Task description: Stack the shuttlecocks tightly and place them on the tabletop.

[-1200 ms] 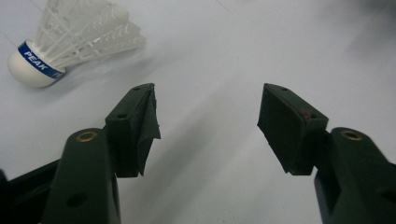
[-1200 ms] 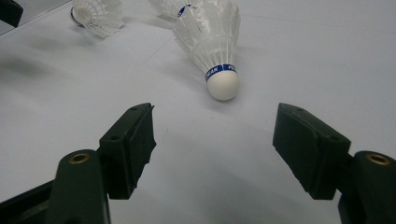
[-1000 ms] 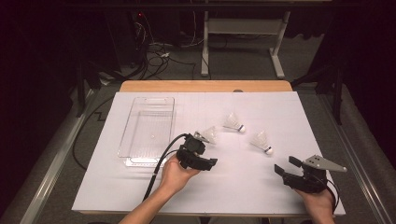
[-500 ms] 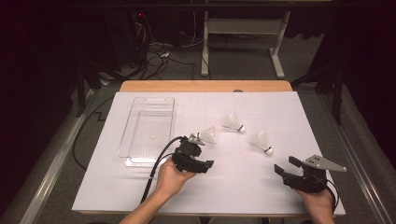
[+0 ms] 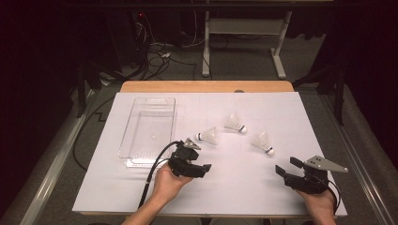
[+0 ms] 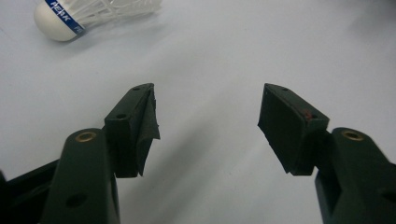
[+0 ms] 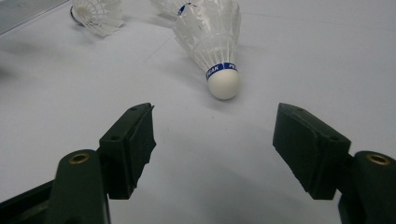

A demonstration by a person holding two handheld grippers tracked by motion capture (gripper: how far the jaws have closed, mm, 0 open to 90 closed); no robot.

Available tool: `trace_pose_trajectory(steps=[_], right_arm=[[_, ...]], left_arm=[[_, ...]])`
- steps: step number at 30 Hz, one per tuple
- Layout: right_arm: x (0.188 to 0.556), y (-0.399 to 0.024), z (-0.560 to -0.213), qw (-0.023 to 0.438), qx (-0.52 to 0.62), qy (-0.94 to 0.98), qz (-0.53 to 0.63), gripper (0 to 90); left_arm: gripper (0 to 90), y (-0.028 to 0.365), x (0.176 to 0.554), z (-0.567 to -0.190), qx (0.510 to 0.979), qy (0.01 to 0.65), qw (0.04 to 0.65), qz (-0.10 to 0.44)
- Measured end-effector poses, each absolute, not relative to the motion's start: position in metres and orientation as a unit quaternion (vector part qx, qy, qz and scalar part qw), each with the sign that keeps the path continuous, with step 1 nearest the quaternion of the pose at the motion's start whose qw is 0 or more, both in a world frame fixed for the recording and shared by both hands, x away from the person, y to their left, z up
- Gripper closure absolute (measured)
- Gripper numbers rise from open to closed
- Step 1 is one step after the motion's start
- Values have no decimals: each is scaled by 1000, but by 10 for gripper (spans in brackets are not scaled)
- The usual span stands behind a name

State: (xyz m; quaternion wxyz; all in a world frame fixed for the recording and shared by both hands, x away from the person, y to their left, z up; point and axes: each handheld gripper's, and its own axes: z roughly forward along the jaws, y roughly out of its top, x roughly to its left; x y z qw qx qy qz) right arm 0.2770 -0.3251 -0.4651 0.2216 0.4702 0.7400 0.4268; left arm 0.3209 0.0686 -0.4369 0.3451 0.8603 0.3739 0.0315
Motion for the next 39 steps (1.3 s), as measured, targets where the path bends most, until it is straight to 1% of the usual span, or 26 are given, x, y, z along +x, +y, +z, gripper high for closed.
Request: trace_pose_trajectory(steps=[22,39], right_arm=[[277,-325,-465,224,470,741,425,296],[278,-324,-466,224,471,741,423,296]], left_arm=[[372,96,304,-438,857,380,345,42],[367,113,293,-443,852,389,348,40]])
